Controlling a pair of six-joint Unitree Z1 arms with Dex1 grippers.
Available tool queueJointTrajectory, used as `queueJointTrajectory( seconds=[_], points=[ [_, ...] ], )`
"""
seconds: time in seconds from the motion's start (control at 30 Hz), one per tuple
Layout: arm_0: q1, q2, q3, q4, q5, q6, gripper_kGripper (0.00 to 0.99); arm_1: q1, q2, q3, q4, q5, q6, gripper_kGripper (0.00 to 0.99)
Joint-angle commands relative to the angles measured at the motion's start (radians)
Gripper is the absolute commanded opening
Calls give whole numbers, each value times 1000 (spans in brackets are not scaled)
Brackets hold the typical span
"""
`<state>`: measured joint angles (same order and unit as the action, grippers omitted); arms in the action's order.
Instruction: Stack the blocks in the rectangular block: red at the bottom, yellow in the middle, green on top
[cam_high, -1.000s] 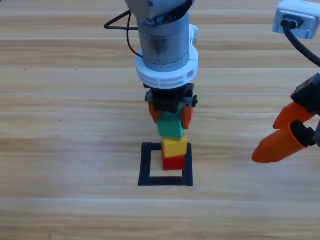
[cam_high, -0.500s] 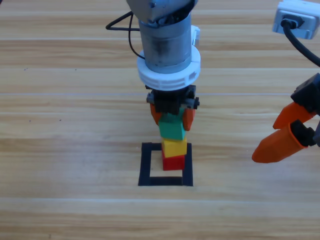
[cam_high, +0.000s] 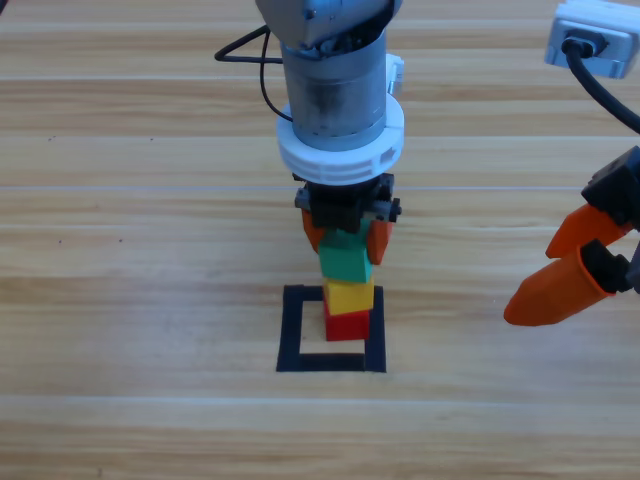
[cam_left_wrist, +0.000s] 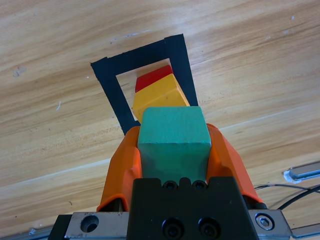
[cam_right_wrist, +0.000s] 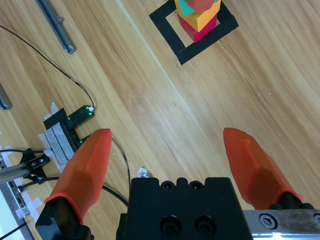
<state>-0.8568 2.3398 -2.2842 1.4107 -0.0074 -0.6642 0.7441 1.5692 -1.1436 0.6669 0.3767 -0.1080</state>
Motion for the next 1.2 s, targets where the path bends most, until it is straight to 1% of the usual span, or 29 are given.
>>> queueJointTrajectory(
  seconds=[0.03, 0.37, 0.4, 0.43, 0.47, 0.5, 0.53, 0.83, 1.03, 1.2],
  points=[
    [-21, 38, 29, 8, 14, 20, 0, -28, -26, 35, -23, 19, -5, 990],
    [-19, 21, 37, 8, 18, 26, 0, -28, -26, 35, -23, 19, -5, 990],
    [-19, 18, 37, 8, 18, 26, 58, -28, -26, 35, -23, 19, -5, 990],
    [-19, 16, 37, 8, 18, 26, 341, -28, -26, 35, -23, 19, -5, 990],
    [-19, 16, 37, 8, 20, 26, 713, -28, -26, 35, -23, 19, -5, 990],
    [-19, 15, 35, 8, 20, 26, 950, -28, -26, 35, -23, 19, -5, 990],
    [-19, 15, 35, 8, 20, 26, 989, -28, -26, 35, -23, 19, -5, 990],
    [-19, 15, 31, 8, 20, 26, 990, -28, -28, 35, -23, 19, -5, 990],
    [-19, -10, 0, 8, 37, 28, 990, -28, -28, 36, -23, 19, -5, 990],
    [32, -88, -54, 8, 41, 54, 990, -28, -28, 36, -23, 19, -5, 990]
  ],
)
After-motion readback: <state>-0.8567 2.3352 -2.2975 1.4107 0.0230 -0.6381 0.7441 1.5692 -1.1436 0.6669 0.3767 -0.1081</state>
